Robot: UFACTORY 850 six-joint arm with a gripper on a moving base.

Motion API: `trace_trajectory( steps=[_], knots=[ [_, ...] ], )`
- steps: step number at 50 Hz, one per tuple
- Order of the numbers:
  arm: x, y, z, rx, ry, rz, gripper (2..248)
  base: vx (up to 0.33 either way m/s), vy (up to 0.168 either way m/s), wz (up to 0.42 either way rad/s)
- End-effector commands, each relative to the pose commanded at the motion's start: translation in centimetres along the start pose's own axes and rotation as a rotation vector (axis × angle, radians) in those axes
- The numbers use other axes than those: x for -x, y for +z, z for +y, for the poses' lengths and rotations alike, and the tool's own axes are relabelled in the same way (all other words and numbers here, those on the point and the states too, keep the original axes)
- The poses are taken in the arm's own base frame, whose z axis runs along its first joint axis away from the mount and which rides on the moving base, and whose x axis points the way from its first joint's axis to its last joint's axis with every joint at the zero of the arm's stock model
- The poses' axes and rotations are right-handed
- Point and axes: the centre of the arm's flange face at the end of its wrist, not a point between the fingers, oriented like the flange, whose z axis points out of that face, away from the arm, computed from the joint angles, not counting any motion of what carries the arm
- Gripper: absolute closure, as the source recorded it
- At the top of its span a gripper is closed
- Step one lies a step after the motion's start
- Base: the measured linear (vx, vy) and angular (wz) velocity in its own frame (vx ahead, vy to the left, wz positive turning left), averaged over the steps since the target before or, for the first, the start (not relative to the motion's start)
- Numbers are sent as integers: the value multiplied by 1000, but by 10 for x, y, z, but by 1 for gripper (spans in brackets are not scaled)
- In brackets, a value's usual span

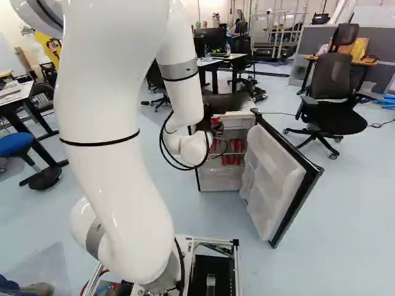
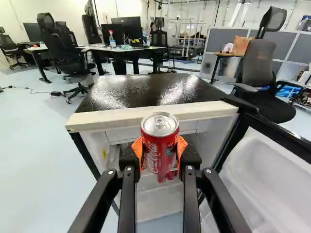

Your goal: Grab a drink from the fridge

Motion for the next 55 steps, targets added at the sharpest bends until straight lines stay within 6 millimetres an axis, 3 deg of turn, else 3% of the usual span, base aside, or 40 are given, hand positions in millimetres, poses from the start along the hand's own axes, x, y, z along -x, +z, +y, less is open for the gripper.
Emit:
trace_trajectory(
  steps=[55],
  knots=[
    [-50, 16, 0, -5, -31, 38, 159, 0, 0, 0]
  ],
)
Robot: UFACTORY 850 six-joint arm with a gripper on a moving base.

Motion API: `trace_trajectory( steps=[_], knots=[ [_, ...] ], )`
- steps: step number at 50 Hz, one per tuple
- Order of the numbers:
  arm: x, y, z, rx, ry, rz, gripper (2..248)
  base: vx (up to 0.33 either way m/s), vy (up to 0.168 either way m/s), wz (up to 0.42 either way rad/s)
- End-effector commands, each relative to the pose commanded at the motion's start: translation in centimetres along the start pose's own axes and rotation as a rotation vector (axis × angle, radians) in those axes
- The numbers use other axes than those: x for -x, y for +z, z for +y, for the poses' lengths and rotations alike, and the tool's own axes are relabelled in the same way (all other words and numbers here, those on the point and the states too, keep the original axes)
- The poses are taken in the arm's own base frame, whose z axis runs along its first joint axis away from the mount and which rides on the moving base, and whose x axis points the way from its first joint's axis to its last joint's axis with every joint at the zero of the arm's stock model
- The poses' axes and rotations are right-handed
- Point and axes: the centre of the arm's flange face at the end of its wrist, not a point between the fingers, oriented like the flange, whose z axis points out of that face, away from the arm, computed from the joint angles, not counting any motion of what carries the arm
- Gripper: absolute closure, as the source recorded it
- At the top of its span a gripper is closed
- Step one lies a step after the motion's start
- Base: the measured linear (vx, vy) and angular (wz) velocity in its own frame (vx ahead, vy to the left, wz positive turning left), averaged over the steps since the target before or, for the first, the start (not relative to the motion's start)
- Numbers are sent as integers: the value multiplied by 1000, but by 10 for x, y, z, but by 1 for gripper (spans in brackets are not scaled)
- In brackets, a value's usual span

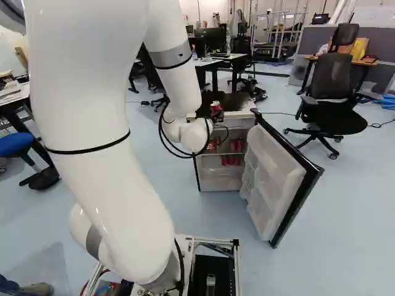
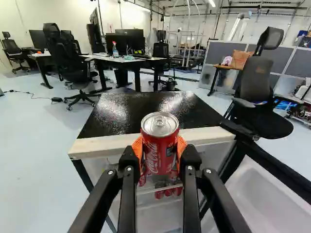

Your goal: Grab a drink from the fridge

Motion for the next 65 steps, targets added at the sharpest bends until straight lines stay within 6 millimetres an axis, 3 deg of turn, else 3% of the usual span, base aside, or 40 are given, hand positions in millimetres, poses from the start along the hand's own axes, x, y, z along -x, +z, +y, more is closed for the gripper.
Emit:
trace_trajectory(
  steps=[39, 65],
  knots=[
    [-34, 30, 0, -9, -22, -28, 159, 0, 0, 0],
    [-30, 61, -1, -20, -28, -102, 159, 0, 0, 0]
  ],
)
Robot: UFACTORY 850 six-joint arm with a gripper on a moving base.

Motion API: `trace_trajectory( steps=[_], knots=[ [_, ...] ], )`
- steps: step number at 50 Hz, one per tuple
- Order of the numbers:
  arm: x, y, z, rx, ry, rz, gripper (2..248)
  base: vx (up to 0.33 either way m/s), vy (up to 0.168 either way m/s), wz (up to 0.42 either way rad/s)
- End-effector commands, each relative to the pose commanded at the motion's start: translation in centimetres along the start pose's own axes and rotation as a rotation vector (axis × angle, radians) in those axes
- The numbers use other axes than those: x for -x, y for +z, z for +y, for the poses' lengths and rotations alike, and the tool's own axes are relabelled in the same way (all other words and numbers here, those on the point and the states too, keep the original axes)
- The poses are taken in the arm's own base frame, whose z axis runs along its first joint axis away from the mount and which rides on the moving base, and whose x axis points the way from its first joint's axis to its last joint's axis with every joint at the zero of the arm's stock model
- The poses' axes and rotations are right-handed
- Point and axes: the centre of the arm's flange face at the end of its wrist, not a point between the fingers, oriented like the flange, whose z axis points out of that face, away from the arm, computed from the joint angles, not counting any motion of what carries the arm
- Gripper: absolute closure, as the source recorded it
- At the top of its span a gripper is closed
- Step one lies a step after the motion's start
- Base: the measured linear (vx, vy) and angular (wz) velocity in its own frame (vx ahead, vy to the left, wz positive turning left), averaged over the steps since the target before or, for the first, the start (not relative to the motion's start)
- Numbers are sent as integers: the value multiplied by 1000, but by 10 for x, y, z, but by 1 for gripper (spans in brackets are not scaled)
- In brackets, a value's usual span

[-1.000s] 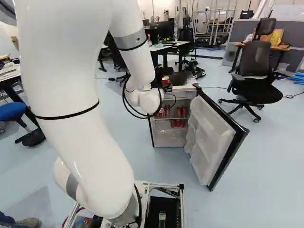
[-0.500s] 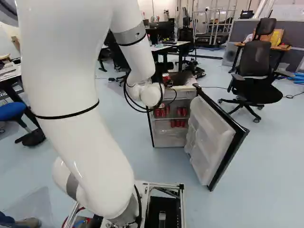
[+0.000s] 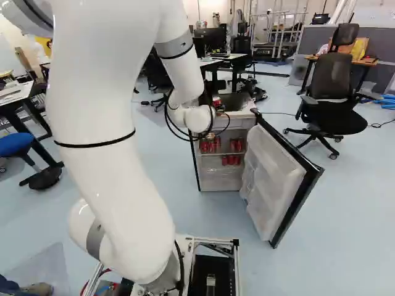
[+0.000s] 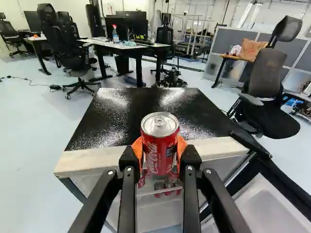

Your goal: Grab a drink from the fridge

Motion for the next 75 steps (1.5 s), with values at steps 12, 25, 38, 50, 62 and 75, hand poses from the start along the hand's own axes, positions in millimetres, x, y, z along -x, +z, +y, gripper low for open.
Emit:
trace_trajectory(
  steps=[12, 25, 38, 50, 62, 75],
  knots=[
    [-2, 15, -1, -5, -3, -8, 159, 0, 0, 0],
    [-5, 30, -1, -10, -6, 0, 159, 0, 0, 0],
    [-9, 46, -2, -15, -9, 9, 159, 0, 0, 0],
    [-11, 61, -3, -19, -12, 18, 159, 0, 0, 0],
    [-13, 69, -3, -22, -14, 23, 159, 0, 0, 0],
    [-13, 69, -3, -22, -14, 23, 157, 0, 0, 0]
  ],
)
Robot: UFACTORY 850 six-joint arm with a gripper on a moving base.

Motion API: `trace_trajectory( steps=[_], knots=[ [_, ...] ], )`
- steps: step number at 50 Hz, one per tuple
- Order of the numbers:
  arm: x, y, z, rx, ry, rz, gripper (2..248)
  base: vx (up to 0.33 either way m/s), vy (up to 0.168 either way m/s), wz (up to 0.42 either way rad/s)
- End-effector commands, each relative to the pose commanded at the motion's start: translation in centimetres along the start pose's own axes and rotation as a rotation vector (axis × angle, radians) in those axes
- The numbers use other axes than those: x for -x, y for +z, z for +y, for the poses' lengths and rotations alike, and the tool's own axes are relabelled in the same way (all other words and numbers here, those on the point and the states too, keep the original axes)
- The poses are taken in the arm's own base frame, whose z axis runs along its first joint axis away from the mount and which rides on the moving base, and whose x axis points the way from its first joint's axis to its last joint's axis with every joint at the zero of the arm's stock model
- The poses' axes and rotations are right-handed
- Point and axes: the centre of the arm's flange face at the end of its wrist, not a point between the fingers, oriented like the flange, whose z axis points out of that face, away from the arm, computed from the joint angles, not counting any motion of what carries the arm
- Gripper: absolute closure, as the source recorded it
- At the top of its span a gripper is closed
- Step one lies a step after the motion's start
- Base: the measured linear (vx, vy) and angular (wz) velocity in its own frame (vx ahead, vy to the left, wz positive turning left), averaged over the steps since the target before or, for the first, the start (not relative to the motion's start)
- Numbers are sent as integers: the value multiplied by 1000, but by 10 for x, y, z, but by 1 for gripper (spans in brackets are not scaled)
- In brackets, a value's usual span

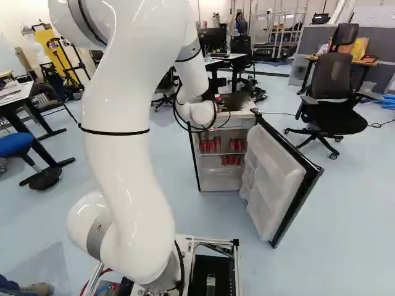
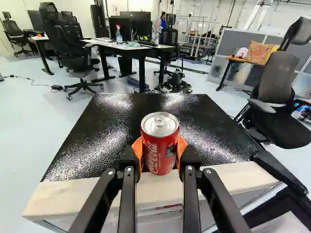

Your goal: Grab a drink from the fridge

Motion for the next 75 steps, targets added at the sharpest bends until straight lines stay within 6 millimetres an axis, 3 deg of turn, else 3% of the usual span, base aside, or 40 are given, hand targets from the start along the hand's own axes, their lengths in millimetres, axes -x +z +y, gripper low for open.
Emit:
trace_trajectory(
  steps=[5, 6, 10, 11, 15, 16, 20, 21, 26, 27, 36, 51, 75],
  knots=[
    [0, 0, 0, 0, 0, 0, 157, 0, 0, 0],
    [0, 0, 0, 0, 0, 0, 129, 0, 0, 0],
    [0, 0, 0, 0, 0, 0, 129, 0, 0, 0],
    [0, 0, 0, 0, 0, 0, 93, 0, 0, 0],
    [0, 0, 0, 0, 0, 0, 93, 0, 0, 0],
    [0, 0, 0, 0, 0, 0, 56, 0, 0, 0],
    [0, 0, 0, 0, 0, 0, 56, 0, 0, 0],
    [0, 0, 0, 0, 0, 0, 18, 0, 0, 0],
    [0, 0, 0, 0, 0, 0, 18, 0, 0, 0],
    [0, 0, 0, 0, 0, 0, 3, 0, 0, 0],
    [0, -3, 0, 1, 1, -2, 3, 0, 0, 0],
    [5, -29, 2, 11, 6, -17, 3, 0, 0, 0],
    [1, -69, 27, 69, 20, -11, 3, 0, 0, 0]
  ],
)
